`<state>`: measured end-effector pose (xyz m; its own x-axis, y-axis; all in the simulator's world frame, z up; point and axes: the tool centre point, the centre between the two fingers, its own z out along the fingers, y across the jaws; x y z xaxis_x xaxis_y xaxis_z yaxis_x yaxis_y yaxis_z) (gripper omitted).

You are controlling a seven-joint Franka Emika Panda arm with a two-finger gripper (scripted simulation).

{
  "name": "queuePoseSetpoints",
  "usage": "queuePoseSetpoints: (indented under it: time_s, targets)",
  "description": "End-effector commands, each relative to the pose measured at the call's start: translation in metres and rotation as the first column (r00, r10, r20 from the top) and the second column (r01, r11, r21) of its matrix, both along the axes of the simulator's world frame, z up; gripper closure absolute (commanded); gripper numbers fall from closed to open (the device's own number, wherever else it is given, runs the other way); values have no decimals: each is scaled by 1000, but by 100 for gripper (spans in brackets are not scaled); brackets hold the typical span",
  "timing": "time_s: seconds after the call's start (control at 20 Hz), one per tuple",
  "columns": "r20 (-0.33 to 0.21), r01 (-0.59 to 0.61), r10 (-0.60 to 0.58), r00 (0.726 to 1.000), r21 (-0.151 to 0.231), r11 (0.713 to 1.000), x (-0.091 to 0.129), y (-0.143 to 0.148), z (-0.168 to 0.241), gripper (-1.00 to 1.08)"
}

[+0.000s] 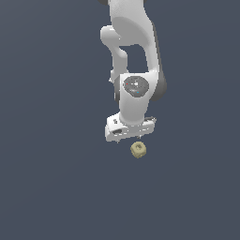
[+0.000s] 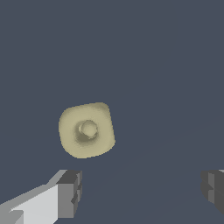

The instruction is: Pick up the object and move it to a goal position.

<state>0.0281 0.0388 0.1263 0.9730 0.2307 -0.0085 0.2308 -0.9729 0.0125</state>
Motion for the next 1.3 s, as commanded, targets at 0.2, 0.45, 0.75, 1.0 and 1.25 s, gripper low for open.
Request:
queuePoseSetpoints:
  time_s: [0.2, 0.45, 0.75, 1.0, 1.25]
  targets:
    - [4, -145, 145, 989, 10, 989, 9, 42, -28, -92]
    - [5, -186, 186, 983, 14, 982, 11, 54, -37, -92]
    - [4, -182, 182, 983, 14, 983, 10, 53, -43, -92]
    - [5, -185, 185, 983, 14, 983, 9, 54, -68, -92]
    - [5, -187, 187, 982, 14, 982, 10, 54, -86, -92]
